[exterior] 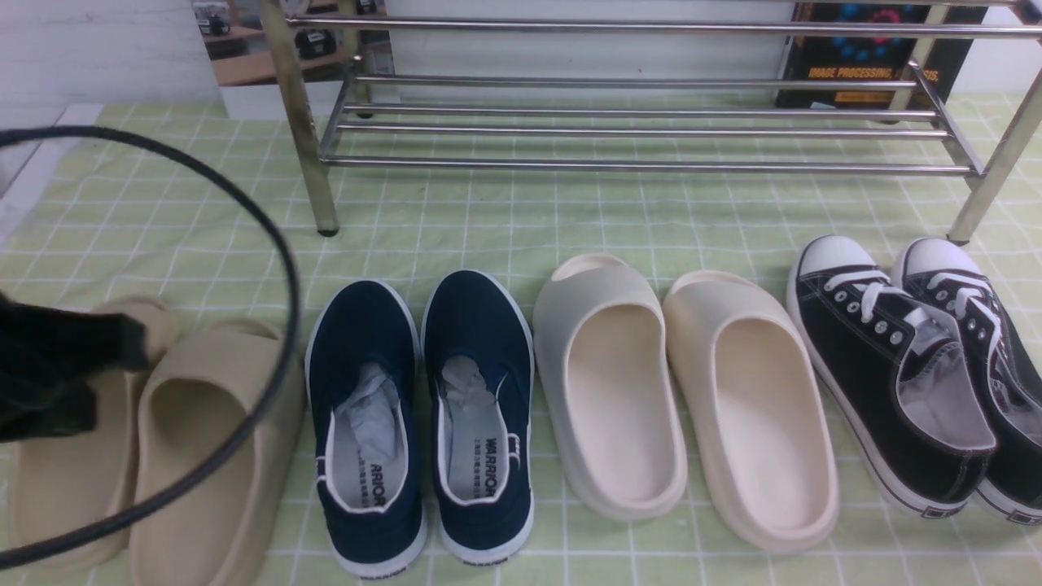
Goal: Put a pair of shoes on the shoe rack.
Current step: Use the left arm to grab the shoe closest to it
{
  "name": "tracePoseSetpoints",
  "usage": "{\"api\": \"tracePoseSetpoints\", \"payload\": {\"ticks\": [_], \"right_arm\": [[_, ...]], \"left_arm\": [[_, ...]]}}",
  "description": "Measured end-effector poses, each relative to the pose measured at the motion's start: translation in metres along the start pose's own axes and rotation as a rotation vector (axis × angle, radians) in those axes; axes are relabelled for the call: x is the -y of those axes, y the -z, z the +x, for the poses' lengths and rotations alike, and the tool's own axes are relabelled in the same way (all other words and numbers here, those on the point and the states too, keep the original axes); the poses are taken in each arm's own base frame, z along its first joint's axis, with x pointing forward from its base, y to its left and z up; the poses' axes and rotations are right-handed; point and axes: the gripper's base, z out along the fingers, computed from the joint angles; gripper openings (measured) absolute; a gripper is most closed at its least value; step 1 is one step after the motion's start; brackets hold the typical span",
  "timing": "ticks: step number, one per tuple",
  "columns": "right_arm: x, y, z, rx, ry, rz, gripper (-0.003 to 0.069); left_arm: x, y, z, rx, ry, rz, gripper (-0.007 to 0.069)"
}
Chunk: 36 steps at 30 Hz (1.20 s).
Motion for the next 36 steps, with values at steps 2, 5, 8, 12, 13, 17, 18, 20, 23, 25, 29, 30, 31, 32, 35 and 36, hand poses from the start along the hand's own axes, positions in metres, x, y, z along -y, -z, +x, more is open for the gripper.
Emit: {"api": "tracePoseSetpoints", "payload": {"ticks": [2, 5, 8, 12, 13, 17, 18, 20, 23, 25, 29, 30, 31, 32, 35, 36], "right_arm": [[0.0, 0.0, 0.0, 0.0, 0.0, 0.0, 0.0239], [0.0, 0.0, 0.0, 0.0, 0.0, 0.0, 0.0239], [0.0, 0.0, 0.0, 0.0, 0.0, 0.0, 0.0239], [0.0, 0.0, 0.0, 0.0, 0.0, 0.0, 0.0239], [0.0, 0.0, 0.0, 0.0, 0.0, 0.0, 0.0239], [0.0, 0.0, 0.0, 0.0, 0.0, 0.0, 0.0239], [0.0, 0.0, 0.0, 0.0, 0.0, 0.0, 0.0239], [0.0, 0.0, 0.0, 0.0, 0.0, 0.0, 0.0239], [0.0, 0.0, 0.0, 0.0, 0.0, 0.0, 0.0239], [0.0, 0.0, 0.0, 0.0, 0.0, 0.0, 0.0239], [0.0, 0.0, 0.0, 0.0, 0.0, 0.0, 0.0239], [0.0, 0.0, 0.0, 0.0, 0.0, 0.0, 0.0239], [0.0, 0.0, 0.0, 0.0, 0.0, 0.0, 0.0239], [0.0, 0.0, 0.0, 0.0, 0.0, 0.0, 0.0239], [0.0, 0.0, 0.0, 0.0, 0.0, 0.0, 0.0239], [0.0, 0.0, 0.0, 0.0, 0.0, 0.0, 0.0239]], "left_arm": [[0.012, -0.019, -0.004, -0.07, -0.048, -0.002, -0.0012], [0.031, -0.048, -0.008, -0.151, -0.108, -0.004, 0.0028], [0.052, -0.08, -0.011, -0.198, -0.145, 0.007, 0.0152], [0.067, -0.11, -0.013, -0.22, -0.12, 0.026, 0.0323], [0.07, -0.119, -0.015, -0.22, -0.11, 0.027, 0.0375], [0.074, -0.144, -0.017, -0.223, -0.107, 0.013, 0.0454], [0.074, -0.146, -0.017, -0.226, -0.107, 0.012, 0.0456], [0.074, -0.156, -0.017, -0.238, -0.114, -0.004, 0.0452], [0.073, -0.168, -0.015, -0.266, -0.124, -0.033, 0.04], [0.072, -0.172, -0.015, -0.272, -0.123, -0.051, 0.0332], [0.07, -0.177, -0.015, -0.266, -0.116, -0.09, 0.0199], [0.069, -0.178, -0.016, -0.26, -0.103, -0.107, 0.0114], [0.068, -0.178, -0.016, -0.26, -0.098, -0.114, 0.0078], [0.068, -0.177, -0.017, -0.261, -0.094, -0.121, 0.004], [0.068, -0.167, -0.023, -0.249, -0.101, -0.136, 0.0012], [0.069, -0.157, -0.027, -0.237, -0.099, -0.135, 0.0012]]}}
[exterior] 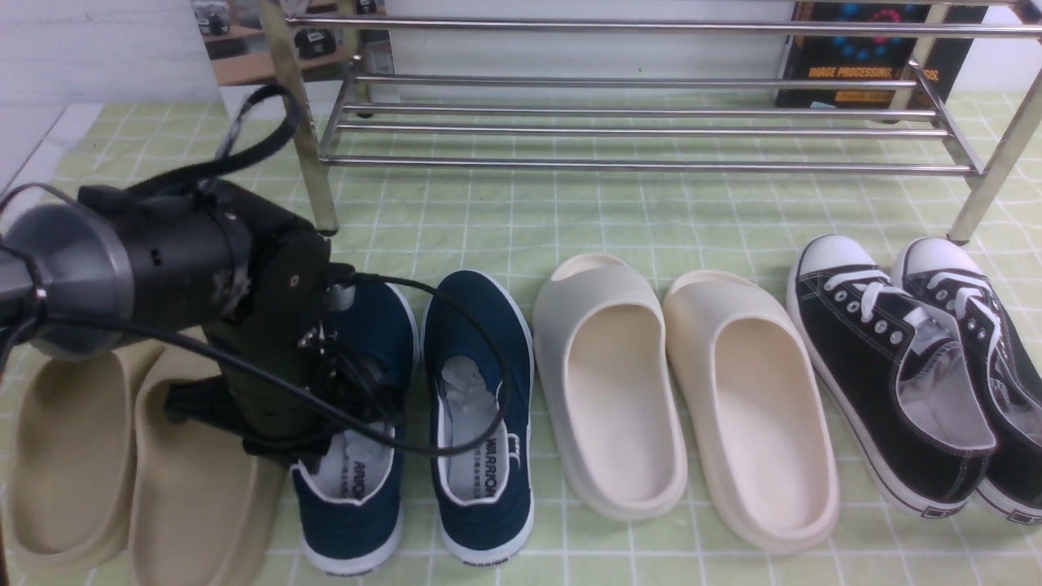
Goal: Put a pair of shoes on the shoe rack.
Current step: Use the left arm to grab the shoe closest to it, then use the left arm to put a shoe into the shoe rack
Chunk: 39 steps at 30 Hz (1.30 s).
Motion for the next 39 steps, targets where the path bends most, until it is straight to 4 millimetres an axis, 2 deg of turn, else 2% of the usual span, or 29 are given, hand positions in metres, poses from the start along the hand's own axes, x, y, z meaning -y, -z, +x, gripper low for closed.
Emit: {"api": "tracePoseSetpoints", "payload": {"ticks": [2, 3, 4, 5, 7, 9, 11, 14, 16, 21, 22, 26, 31, 33, 39], "right_arm": [[0.0, 0.0, 0.0, 0.0, 0.0, 0.0, 0.0239], [0.0, 0.0, 0.0, 0.0, 0.0, 0.0, 0.0239], [0.0, 0.0, 0.0, 0.0, 0.0, 0.0, 0.0239], [0.0, 0.0, 0.0, 0.0, 0.0, 0.0, 0.0239], [0.0, 0.0, 0.0, 0.0, 0.0, 0.0, 0.0239], [0.0, 0.0, 0.0, 0.0, 0.0, 0.0, 0.0239], [0.0, 0.0, 0.0, 0.0, 0.0, 0.0, 0.0239], [0.0, 0.0, 0.0, 0.0, 0.0, 0.0, 0.0239], [0.0, 0.0, 0.0, 0.0, 0.0, 0.0, 0.0239], [0.0, 0.0, 0.0, 0.0, 0.0, 0.0, 0.0239], [0.0, 0.0, 0.0, 0.0, 0.0, 0.0, 0.0239], [0.0, 0.0, 0.0, 0.0, 0.0, 0.0, 0.0239], [0.0, 0.0, 0.0, 0.0, 0.0, 0.0, 0.0239], [0.0, 0.0, 0.0, 0.0, 0.0, 0.0, 0.0239], [0.0, 0.0, 0.0, 0.0, 0.0, 0.0, 0.0239]], "left_arm": [[-0.002, 0.032, -0.006, 0.057, 0.009, 0.018, 0.0012], [-0.003, 0.035, -0.006, 0.057, 0.007, 0.017, 0.0012], [-0.005, 0.065, -0.016, 0.126, 0.005, 0.042, 0.0012], [-0.005, 0.066, -0.015, 0.127, 0.003, 0.042, 0.0012], [-0.006, 0.099, -0.031, 0.217, 0.009, 0.097, 0.0012], [-0.006, 0.115, -0.044, 0.253, 0.012, 0.134, 0.0012], [-0.008, 0.12, -0.06, 0.253, 0.017, 0.168, 0.0012], [-0.008, 0.108, -0.087, 0.211, 0.017, 0.209, 0.0012], [-0.007, 0.1, -0.096, 0.194, 0.014, 0.219, 0.0012], [0.008, 0.063, -0.141, 0.171, -0.003, 0.226, 0.0012], [0.009, 0.062, -0.142, 0.171, -0.003, 0.226, 0.0012], [0.018, 0.046, -0.173, 0.209, -0.004, 0.221, 0.0012], [0.022, 0.036, -0.195, 0.264, 0.014, 0.196, 0.0012], [0.023, 0.035, -0.198, 0.277, 0.016, 0.196, 0.0012], [0.03, 0.013, -0.216, 0.355, 0.021, 0.208, 0.0012]]}}
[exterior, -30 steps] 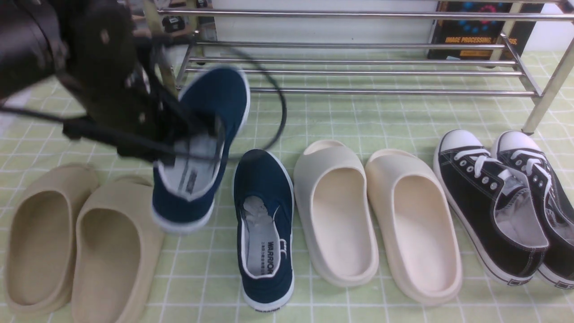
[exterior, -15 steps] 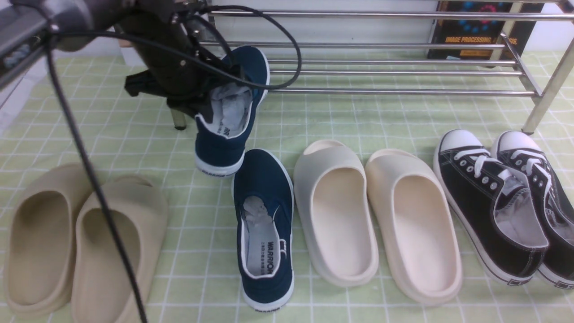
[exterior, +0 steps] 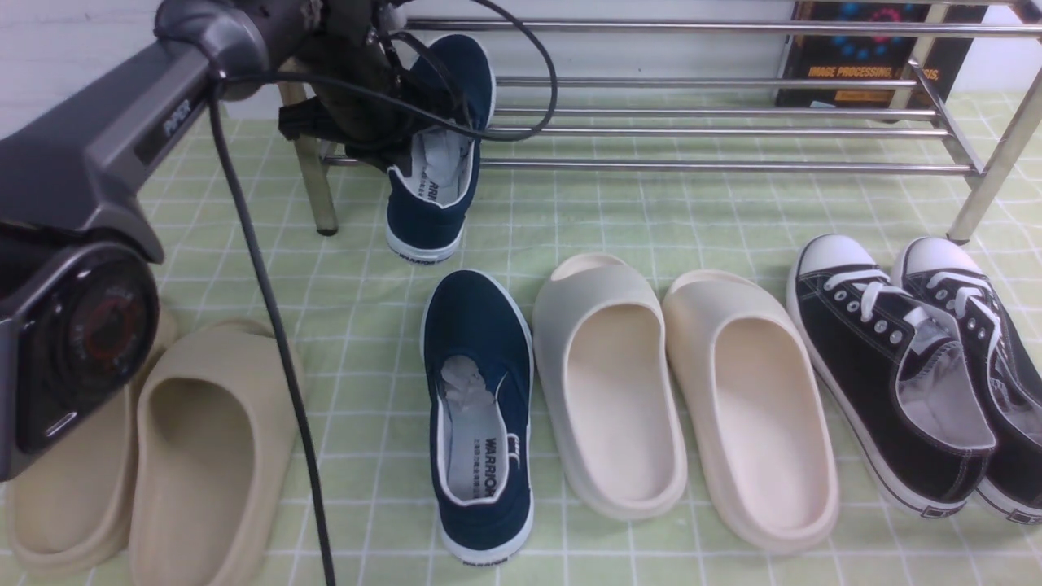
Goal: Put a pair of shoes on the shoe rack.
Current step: Use the left arm to put a shoe into the shoe rack
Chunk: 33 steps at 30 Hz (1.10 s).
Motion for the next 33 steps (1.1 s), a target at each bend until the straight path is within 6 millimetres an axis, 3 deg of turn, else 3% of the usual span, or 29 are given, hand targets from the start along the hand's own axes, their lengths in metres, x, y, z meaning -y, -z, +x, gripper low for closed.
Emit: {"api": "tracePoseSetpoints", "payload": {"ticks": [10, 24, 32, 33], "right_arm": [[0.0, 0.0, 0.0, 0.0, 0.0, 0.0, 0.0239], [0.0, 0.0, 0.0, 0.0, 0.0, 0.0, 0.0239], [0.0, 0.0, 0.0, 0.0, 0.0, 0.0, 0.0239], [0.0, 0.0, 0.0, 0.0, 0.0, 0.0, 0.0239]], "left_arm": [[-0.002, -0.002, -0.011, 0.124, -0.009, -0.019, 0.0012], [-0.001, -0.005, -0.014, 0.158, -0.004, -0.009, 0.0021], [0.0, -0.008, -0.016, 0.184, 0.028, 0.008, 0.0124], [0.0, -0.006, -0.017, 0.192, 0.027, 0.005, 0.0165]]}}
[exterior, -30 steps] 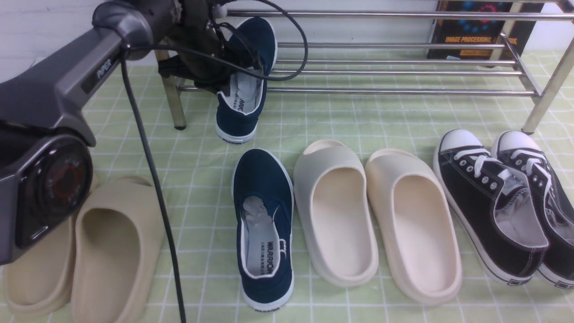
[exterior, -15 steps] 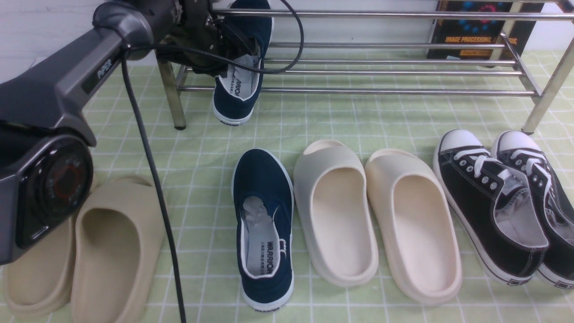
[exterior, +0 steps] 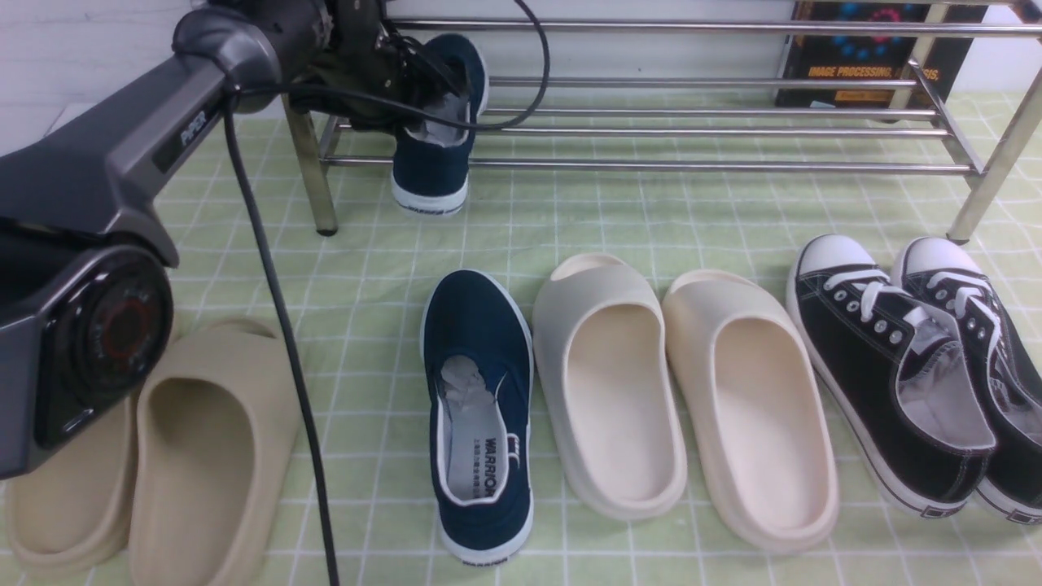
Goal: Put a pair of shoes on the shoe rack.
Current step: Use the left arm to put a shoe into the shoe rack
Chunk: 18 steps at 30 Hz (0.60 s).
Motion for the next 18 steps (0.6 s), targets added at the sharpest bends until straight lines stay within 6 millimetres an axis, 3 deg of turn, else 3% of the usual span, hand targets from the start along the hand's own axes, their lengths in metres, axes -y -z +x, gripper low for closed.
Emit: {"api": "tracePoseSetpoints", "payload": {"ticks": [7, 11, 14, 16, 18], "right_arm": [[0.0, 0.0, 0.0, 0.0, 0.0, 0.0, 0.0239], [0.0, 0.0, 0.0, 0.0, 0.0, 0.0, 0.0239], [0.0, 0.0, 0.0, 0.0, 0.0, 0.0, 0.0239], [0.0, 0.0, 0.0, 0.0, 0.0, 0.0, 0.0239], [0.0, 0.0, 0.0, 0.0, 0.0, 0.0, 0.0239]], "left_arm": [[-0.001, 0.012, -0.002, -0.025, -0.007, -0.022, 0.0251], [-0.001, 0.046, -0.013, -0.006, -0.01, -0.032, 0.0239], [0.001, 0.082, -0.025, 0.037, -0.007, -0.022, 0.0199], [0.001, 0.095, -0.029, 0.054, -0.007, -0.017, 0.0176], [0.002, 0.118, -0.034, 0.073, -0.002, -0.009, 0.0114]]}}
